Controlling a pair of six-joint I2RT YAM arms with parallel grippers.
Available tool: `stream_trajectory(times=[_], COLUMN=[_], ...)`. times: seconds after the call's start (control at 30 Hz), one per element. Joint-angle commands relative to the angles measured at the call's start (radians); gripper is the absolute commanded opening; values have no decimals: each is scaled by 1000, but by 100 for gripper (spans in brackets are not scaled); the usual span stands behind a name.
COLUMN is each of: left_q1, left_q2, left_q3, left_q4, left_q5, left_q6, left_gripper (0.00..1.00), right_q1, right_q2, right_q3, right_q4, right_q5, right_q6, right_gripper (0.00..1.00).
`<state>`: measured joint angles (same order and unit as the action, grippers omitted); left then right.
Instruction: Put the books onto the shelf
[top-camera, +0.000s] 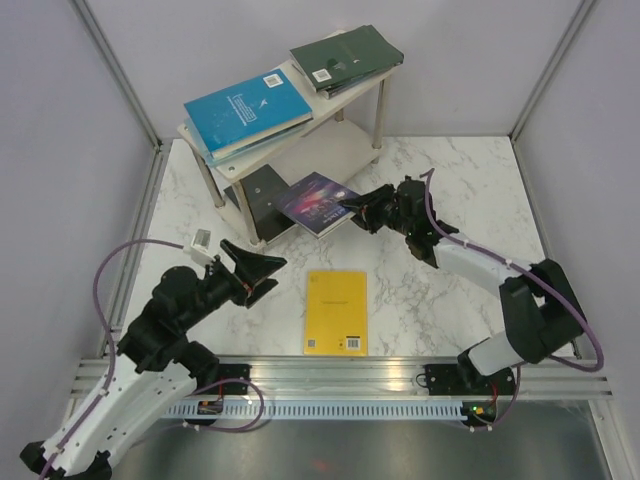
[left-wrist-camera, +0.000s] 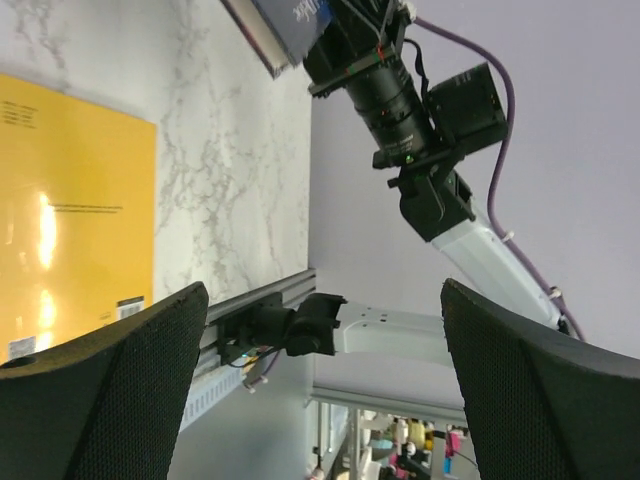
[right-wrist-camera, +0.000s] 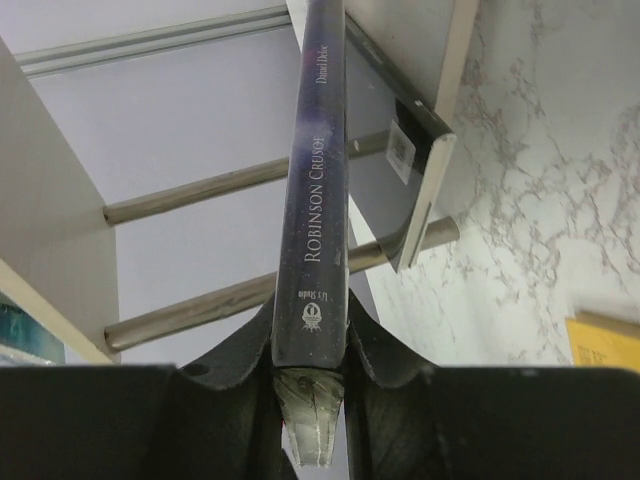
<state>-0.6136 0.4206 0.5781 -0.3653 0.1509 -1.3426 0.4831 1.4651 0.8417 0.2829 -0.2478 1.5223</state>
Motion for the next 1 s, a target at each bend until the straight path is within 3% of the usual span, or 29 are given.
stream_trajectory(times=[0.0,0.17,0.47,0.97], left_q1=[5,3,2,-38], left_q2=[-69,-160,-250,-296], left_q3=[92,169,249,304], left_q4=[-317,-502,-675,-820], left_q5=[-134,-212,-274,-361], left_q6=[109,118,88,51], left_gripper=[100,100,100,100], right_q1=[14,63,129,201], right_q2=[79,282,563,666], right_q3=[157,317,517,481], right_q4=[263,323,410,408], right_q5=[-39,-54,-13,65], right_q6=[-10,-2,25,-24], right_gripper=[0,0,0,0])
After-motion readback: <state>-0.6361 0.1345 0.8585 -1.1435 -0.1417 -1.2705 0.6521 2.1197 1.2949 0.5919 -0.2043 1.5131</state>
